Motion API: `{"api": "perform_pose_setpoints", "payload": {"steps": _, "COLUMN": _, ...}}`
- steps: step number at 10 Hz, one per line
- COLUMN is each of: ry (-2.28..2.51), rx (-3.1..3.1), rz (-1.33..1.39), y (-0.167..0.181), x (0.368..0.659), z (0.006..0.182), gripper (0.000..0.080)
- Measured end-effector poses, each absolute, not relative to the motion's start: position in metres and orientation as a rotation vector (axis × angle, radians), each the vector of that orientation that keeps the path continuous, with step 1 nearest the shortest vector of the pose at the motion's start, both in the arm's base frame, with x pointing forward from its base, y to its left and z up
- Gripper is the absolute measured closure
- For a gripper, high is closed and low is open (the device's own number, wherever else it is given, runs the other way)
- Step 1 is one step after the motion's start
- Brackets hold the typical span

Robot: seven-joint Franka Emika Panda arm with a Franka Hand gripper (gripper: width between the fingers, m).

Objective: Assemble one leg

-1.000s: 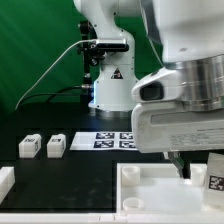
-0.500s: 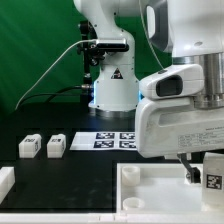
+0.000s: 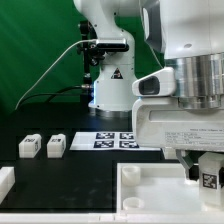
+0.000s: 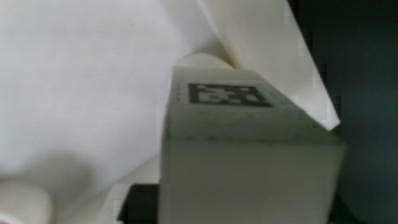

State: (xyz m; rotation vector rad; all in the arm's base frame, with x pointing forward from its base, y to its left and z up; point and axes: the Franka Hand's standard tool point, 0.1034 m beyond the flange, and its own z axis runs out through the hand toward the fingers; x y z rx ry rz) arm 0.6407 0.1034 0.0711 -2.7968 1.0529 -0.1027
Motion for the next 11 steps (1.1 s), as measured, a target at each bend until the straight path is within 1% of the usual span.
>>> {"api": "perform_pose_setpoints", "payload": {"steps": 2, "ry": 1.626, "rx": -2.438, "rz": -0.081, "y": 0.0937, "x": 0.6360, "z": 0.0680, "gripper": 0.0501}}
{"api": "perform_pose_setpoints", "payload": {"steps": 4, "ry": 1.626, "rx": -2.438, "rz": -0.081, "y": 0.0937, "x": 0.6360, "z": 0.0680, "gripper": 0.0499}}
{"api": "perform_pose_setpoints", "payload": {"steps": 5, "ry": 1.626, "rx": -2.438, "rz": -0.081, "y": 0.0937, "x": 0.6360, "z": 0.0680, "gripper": 0.0449}}
{"api": "perform_pose_setpoints", "payload": {"steps": 6, "ry": 1.626, "rx": -2.438, "rz": -0.081, "y": 0.0937, "x": 0.6360, "z": 0.0680, "gripper": 0.0449}}
{"api": "perform_pose_setpoints", "payload": {"steps": 7, "ry": 1.626, "rx": -2.438, "rz": -0.081, "y": 0.0937, "x": 0.6360, "z": 0.0680, "gripper": 0.0251}}
{"api": "perform_pose_setpoints", "payload": {"steps": 8, "ry": 1.626, "rx": -2.438, "rz": -0.081, "y": 0.0937, "x": 0.6360, "z": 0.0680, "gripper": 0.0173}}
{"api": "perform_pose_setpoints", "payload": {"steps": 11, "ry": 1.626, "rx": -2.438, "rz": -0.081, "y": 0.0937, "x": 0.6360, "z": 0.0680, "gripper": 0.0151}}
